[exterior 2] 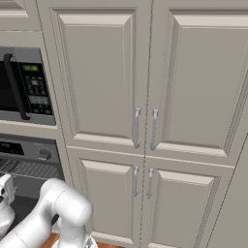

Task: Take the fish from the oven and place it on the plate on the counter.

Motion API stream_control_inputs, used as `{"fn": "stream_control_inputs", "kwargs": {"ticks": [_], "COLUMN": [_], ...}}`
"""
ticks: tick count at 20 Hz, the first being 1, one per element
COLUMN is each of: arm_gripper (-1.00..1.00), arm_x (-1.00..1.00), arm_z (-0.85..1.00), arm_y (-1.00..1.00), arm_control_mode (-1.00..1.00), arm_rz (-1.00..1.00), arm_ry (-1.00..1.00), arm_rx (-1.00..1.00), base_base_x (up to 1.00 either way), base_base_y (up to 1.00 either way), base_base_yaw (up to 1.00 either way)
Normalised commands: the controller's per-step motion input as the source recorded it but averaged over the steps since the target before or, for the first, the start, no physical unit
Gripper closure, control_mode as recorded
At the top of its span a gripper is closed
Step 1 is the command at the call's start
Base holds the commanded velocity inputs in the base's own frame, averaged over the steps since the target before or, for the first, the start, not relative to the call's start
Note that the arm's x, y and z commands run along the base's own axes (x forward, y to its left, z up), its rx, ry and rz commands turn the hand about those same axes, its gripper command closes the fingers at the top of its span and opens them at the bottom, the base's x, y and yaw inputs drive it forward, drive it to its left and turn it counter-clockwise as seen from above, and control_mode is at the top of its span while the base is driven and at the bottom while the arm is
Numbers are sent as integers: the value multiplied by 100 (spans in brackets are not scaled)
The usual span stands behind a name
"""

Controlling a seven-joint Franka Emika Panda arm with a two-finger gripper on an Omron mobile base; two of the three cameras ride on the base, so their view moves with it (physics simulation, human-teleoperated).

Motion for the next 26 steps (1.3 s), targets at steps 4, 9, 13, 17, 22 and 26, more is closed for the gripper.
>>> {"fn": "stream_control_inputs", "kwargs": {"ticks": [4,9,13,17,22,26], "arm_gripper": [-100,-100,-100,-100,-100,-100], "arm_x": [60,51,32,24,14,5], "arm_z": [-33,-33,-35,-42,-55,-62], "arm_y": [0,1,2,0,0,0], "arm_control_mode": [-100,-100,-100,-100,-100,-100], "arm_rz": [0,-1,-1,0,1,5], "arm_ry": [-2,0,0,-1,0,0], "arm_rx": [-2,-2,-3,-8,-10,-12], "base_base_x": [0,0,0,0,0,0], "base_base_y": [0,0,0,0,0,0], "base_base_yaw": [0,0,0,0,0,0]}}
